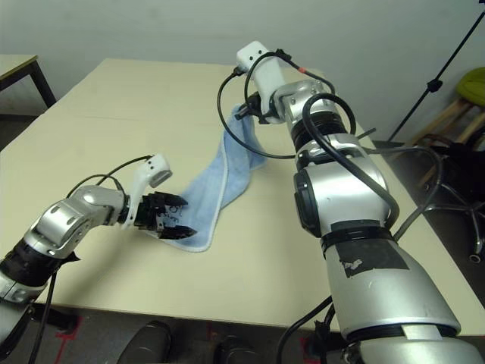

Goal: Fold the towel and set it aside.

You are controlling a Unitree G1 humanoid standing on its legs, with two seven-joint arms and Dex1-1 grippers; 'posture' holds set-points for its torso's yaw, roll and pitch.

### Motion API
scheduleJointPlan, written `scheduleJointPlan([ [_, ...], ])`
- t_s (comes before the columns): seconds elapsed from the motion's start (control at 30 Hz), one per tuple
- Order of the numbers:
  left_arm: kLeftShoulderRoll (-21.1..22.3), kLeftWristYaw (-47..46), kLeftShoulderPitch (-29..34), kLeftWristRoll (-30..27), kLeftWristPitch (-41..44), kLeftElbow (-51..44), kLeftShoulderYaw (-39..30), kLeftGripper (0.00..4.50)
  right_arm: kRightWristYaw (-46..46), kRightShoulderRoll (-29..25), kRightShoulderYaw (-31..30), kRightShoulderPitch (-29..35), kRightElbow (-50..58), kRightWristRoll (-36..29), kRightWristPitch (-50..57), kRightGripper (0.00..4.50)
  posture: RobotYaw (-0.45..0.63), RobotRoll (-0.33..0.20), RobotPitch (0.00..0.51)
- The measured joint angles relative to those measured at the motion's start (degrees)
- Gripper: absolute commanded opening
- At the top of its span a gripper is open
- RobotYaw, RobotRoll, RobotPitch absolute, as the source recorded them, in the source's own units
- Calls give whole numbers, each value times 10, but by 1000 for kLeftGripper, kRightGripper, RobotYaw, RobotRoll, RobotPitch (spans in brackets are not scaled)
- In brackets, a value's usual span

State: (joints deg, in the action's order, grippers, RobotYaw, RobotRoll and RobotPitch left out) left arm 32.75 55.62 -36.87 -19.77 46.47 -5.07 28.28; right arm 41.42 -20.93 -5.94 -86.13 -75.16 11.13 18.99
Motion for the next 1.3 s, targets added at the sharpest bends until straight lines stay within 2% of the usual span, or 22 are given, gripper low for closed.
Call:
scheduleJointPlan([
  [0.13, -18, 17, -12, 7, 18, 1, 22, 4500, -2, 4, 2, -3, 0, 0, -1, 32, 254, 0, 63],
  [0.3, -47, 17, -34, 46, 16, 31, 51, 4500, -2, 7, 7, -4, 0, -1, -1, 32, 260, 0, 67],
  [0.4, -51, 12, -40, 80, 7, 57, 67, 4500, -1, 7, 10, -5, 0, -2, -1, 32, 258, 0, 64],
  [0.77, -77, 14, -40, 126, -9, 89, 85, 4500, 10, 7, 24, -22, 0, -6, -1, 32, 250, 0, 53],
  [0.87, -84, 19, -41, 126, -1, 95, 83, 3866, 12, 7, 28, -27, 0, -7, -1, 0, 248, 0, 53],
  [0.97, -90, 22, -44, 126, 12, 101, 78, 2935, 14, 6, 34, -28, 0, -15, -1, 0, 247, 0, 54],
  [1.23, -104, 24, -42, 124, 23, 118, 65, 127, 20, 6, 38, -40, 0, -20, 0, 0, 251, 0, 58],
  [1.3, -105, 24, -41, 125, 22, 118, 64, 26, 20, 6, 40, -40, 0, -20, 0, 0, 255, 0, 59],
])
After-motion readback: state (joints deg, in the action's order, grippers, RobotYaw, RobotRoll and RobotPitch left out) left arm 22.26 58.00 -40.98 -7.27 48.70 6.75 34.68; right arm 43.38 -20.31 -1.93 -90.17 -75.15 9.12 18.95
